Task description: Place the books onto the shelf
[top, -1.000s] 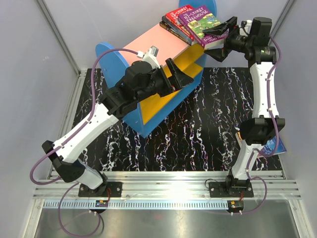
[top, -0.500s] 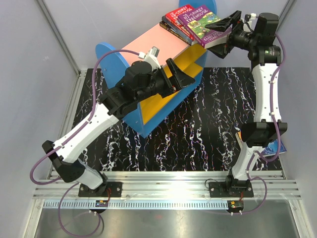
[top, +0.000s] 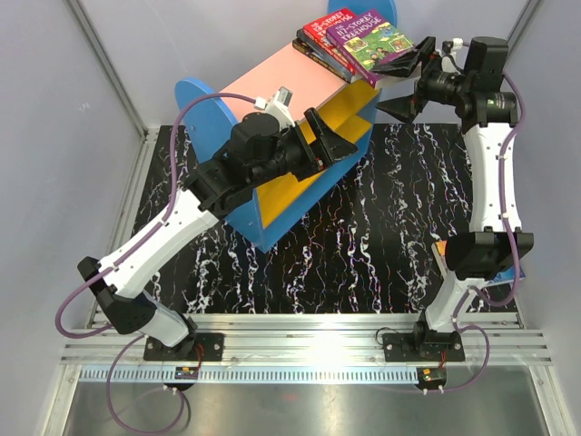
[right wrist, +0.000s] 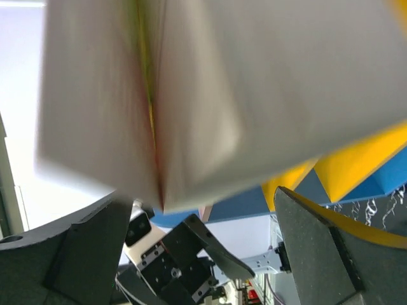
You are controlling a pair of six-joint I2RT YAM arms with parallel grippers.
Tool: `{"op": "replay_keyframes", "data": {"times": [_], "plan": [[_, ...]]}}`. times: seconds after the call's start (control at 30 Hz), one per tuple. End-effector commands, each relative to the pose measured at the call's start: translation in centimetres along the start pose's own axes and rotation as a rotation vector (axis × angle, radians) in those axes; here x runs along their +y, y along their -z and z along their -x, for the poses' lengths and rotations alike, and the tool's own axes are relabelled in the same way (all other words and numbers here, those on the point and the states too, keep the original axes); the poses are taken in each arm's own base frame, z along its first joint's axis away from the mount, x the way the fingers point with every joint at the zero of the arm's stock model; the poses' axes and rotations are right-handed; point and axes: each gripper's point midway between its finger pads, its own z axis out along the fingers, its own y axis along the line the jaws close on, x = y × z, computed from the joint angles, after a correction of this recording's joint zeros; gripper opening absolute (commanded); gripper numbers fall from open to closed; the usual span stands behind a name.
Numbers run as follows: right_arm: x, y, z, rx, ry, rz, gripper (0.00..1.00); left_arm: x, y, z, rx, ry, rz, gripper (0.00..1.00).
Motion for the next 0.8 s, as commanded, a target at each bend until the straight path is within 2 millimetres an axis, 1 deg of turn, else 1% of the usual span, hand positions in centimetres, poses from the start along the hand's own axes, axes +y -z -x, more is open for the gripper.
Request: {"op": "replay_keyframes", "data": {"times": [0.0, 0.07, 0.13, 0.17, 0.2, 0.23, 0.27, 0.3, 0.33, 0.37, 0.4, 0.43, 0.5, 0.57, 0.63, 0.67, 0.7, 0.73, 0.77], "plan": [[3.0, 2.9, -3.2, 0.028, 0.119, 0.056, 1.00, -2.1, 1.0, 0.5, -0.010, 0.000, -0.077, 0.88], [2.6, 3.2, -3.7, 0.034, 0.114, 0.047, 1.00, -2.1, 0.9, 0.5, -0.009, 0.002, -0.078, 0.88], [2.7, 4.0, -4.1, 0.028, 0.129, 0.045, 1.00, -2.0, 0.9, 0.4, -0.009, 0.002, -0.074, 0.88], [2.2, 4.2, -4.1, 0.028, 0.122, 0.036, 1.00, -2.0, 0.8, 0.4, -0.008, 0.002, -0.073, 0.88], [2.6, 5.0, -4.4, 0.018, 0.142, 0.044, 0.97, -2.0, 0.9, 0.5, -0.010, 0.002, -0.073, 0.87], [2.4, 5.3, -4.4, 0.015, 0.139, 0.043, 0.95, -2.1, 1.0, 0.5, -0.011, 0.002, -0.075, 0.87], [2.4, 5.9, -4.7, 0.015, 0.140, 0.045, 0.78, -2.0, 0.9, 0.5, -0.011, 0.002, -0.073, 0.87], [2.2, 6.4, -4.4, 0.000, 0.140, 0.042, 0.66, -2.0, 1.0, 0.4, -0.010, 0.002, -0.070, 0.86], [2.0, 6.8, -4.4, -0.007, 0.138, 0.036, 0.51, -2.1, 0.9, 0.4, -0.011, 0.003, -0.073, 0.86], [1.7, 7.1, -4.3, -0.014, 0.135, 0.028, 0.28, -2.1, 0.9, 0.4, -0.011, 0.003, -0.073, 0.85], [1.7, 7.5, -4.3, -0.028, 0.147, 0.021, 0.21, -2.0, 0.9, 0.4, -0.009, 0.003, -0.072, 0.85], [1.5, 7.9, -3.9, -0.045, 0.146, 0.016, 0.15, -2.0, 0.9, 0.4, -0.009, 0.005, -0.072, 0.85], [1.2, 8.1, -3.4, -0.064, 0.139, 0.010, 0.08, -2.0, 0.7, 0.3, -0.009, 0.006, -0.072, 0.85], [1.2, 7.9, -2.9, -0.078, 0.137, 0.012, 0.07, -2.2, 0.7, 0.1, -0.001, 0.009, -0.079, 0.84], [1.1, 7.6, -1.7, -0.105, 0.130, 0.010, 0.06, -2.3, 0.5, 0.0, 0.001, 0.011, -0.080, 0.84], [1.6, 7.6, -1.5, -0.117, 0.145, 0.018, 0.06, -2.4, 0.5, 0.0, 0.003, 0.010, -0.083, 0.84], [1.3, 7.3, -0.6, -0.134, 0.133, 0.011, 0.06, -2.5, 0.6, -0.1, 0.003, 0.009, -0.081, 0.84], [1.8, 7.3, -0.3, -0.143, 0.144, 0.018, 0.06, -2.5, 0.6, -0.1, 0.003, 0.007, -0.081, 0.84], [1.5, 7.0, 0.5, -0.149, 0.127, 0.015, 0.05, -2.5, 0.7, -0.1, 0.003, 0.007, -0.081, 0.84]]}}
